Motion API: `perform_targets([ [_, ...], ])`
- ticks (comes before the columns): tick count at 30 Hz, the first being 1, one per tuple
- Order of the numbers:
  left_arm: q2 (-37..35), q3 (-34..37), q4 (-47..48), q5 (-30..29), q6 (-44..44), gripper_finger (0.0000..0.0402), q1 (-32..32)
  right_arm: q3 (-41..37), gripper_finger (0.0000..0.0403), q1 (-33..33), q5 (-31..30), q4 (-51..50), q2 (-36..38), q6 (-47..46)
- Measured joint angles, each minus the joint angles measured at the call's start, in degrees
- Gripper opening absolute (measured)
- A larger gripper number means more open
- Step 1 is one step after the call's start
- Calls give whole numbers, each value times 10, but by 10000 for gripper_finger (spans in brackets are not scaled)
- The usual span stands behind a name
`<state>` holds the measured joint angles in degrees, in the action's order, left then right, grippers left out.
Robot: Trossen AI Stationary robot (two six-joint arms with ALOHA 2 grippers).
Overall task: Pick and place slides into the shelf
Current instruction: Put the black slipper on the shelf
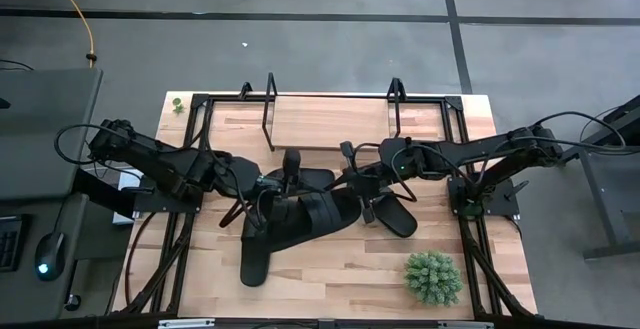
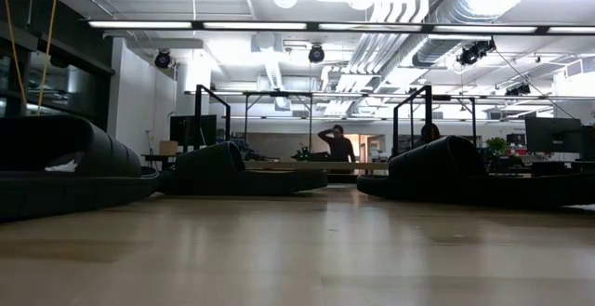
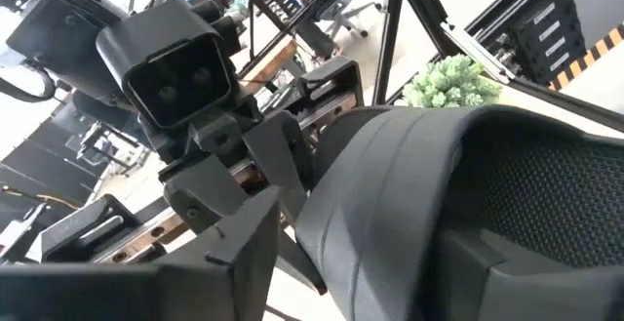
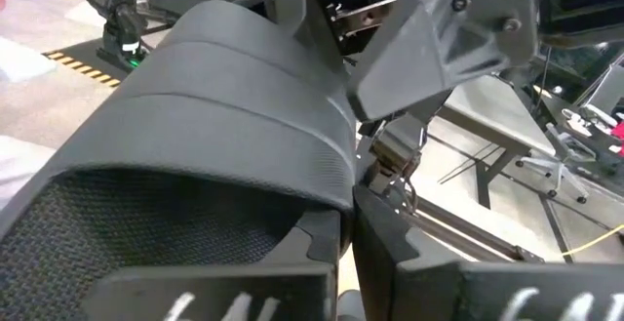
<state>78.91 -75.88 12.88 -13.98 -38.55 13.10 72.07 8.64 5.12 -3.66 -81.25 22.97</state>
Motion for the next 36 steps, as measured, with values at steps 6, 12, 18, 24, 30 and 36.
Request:
perform_targets([
  [6, 0, 0, 0, -2, -2, 94, 0, 0, 0, 0, -1, 0, 0, -1],
  [12, 0, 0, 1, -2, -1, 20, 0, 0, 0, 0, -1, 0, 0, 0],
  [18, 0, 0, 1, -2, -1, 20, 0, 0, 0, 0, -1, 0, 0, 0],
  [24, 0, 0, 2, -2, 0, 26, 0, 0, 20, 0, -2, 0, 0, 1],
  [30, 0, 0, 6, -2, 0, 5, 0, 0, 72, 0, -5, 0, 1, 1],
  [36, 0, 1, 13, -23, 1, 20, 0, 1, 126, 0, -60, -6, 2, 3],
])
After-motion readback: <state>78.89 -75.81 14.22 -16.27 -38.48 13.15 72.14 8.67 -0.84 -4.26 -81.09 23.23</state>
